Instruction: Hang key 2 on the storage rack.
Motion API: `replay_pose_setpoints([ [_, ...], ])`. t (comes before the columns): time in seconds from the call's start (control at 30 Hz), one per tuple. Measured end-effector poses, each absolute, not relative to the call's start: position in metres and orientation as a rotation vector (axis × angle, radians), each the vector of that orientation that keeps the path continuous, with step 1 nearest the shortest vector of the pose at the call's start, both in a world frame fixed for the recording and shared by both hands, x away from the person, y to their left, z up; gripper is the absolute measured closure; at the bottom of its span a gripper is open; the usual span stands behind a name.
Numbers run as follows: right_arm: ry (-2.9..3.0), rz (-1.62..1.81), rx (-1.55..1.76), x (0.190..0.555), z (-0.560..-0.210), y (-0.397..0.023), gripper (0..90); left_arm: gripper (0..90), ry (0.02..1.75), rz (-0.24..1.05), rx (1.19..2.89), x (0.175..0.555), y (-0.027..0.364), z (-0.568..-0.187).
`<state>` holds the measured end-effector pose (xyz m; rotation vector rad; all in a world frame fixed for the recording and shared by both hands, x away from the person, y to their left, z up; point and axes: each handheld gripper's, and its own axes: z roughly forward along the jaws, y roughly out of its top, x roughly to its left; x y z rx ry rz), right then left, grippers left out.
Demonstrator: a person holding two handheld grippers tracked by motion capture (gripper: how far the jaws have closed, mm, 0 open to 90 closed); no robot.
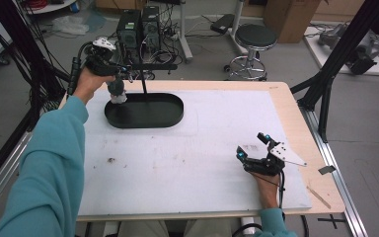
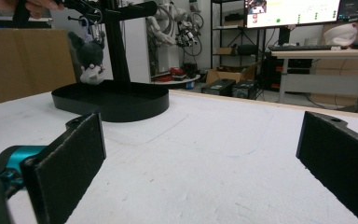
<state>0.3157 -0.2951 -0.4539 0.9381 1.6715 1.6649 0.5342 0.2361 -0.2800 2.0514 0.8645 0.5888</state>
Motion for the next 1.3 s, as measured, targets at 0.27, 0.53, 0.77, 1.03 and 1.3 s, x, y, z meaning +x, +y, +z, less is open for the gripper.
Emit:
replay_pose_setpoints([
  [0.27, 1.668, 1.662, 0.938, 0.316, -0.454, -0.295, 0.5, 85.9, 0.874, 0.612, 2.040, 0.532, 0.239, -0.277],
  [0.53, 1.672, 1.660, 0.926, 0.316, -0.454, -0.295, 0.5, 51.1, 0.870, 0.640, 1.970, 0.528, 0.244, -0.271],
  [0.77, 1.682, 1.659, 0.934, 0.316, -0.455, -0.294, 0.5, 1.7, 0.836, 0.662, 1.818, 0.513, 0.254, -0.262],
  [1.03, 1.682, 1.642, 0.934, 0.316, -0.455, -0.295, 0.5, 1.7, 0.756, 0.727, 1.768, 0.464, 0.276, -0.273],
  [1.3, 1.691, 1.655, 0.935, 0.316, -0.455, -0.293, 0.5, 1.7, 0.712, 0.696, 1.671, 0.402, 0.291, -0.309],
])
